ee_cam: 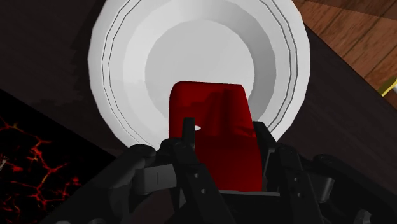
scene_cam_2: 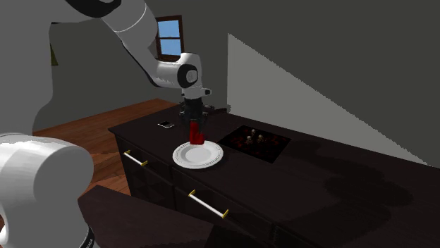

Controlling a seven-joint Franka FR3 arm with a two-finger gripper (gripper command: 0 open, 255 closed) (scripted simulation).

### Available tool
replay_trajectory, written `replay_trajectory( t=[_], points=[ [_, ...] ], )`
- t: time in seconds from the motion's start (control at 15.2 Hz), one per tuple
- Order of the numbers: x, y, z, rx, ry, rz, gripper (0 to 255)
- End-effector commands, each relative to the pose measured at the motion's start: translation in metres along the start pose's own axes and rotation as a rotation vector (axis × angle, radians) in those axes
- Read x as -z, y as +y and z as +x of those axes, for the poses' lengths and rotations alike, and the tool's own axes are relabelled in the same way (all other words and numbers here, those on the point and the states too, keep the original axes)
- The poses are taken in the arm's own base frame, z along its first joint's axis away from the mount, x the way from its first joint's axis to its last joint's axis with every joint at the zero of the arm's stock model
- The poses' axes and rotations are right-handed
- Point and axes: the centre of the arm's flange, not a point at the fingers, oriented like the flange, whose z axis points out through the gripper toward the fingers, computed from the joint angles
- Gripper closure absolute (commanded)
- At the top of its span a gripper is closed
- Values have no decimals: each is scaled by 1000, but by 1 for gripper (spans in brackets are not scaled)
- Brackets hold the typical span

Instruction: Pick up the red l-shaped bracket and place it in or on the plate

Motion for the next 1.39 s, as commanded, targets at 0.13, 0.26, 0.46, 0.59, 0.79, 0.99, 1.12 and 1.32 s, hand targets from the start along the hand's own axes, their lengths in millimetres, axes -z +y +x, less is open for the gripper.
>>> replay_trajectory(
  t=[0.13,0.26,0.46,0.59,0.79,0.99,1.12,1.32],
  points=[
    [22,-1,-1,0,0,0,255],
    [28,-1,-1,0,0,0,255],
    [50,7,-34,0,0,0,255],
    [40,7,-34,0,0,0,255],
    [24,7,-33,0,0,0,255],
    [8,7,-33,0,0,0,255],
    [-2,7,-32,0,0,0,255],
    [-18,7,-32,0,0,0,255]
  ],
)
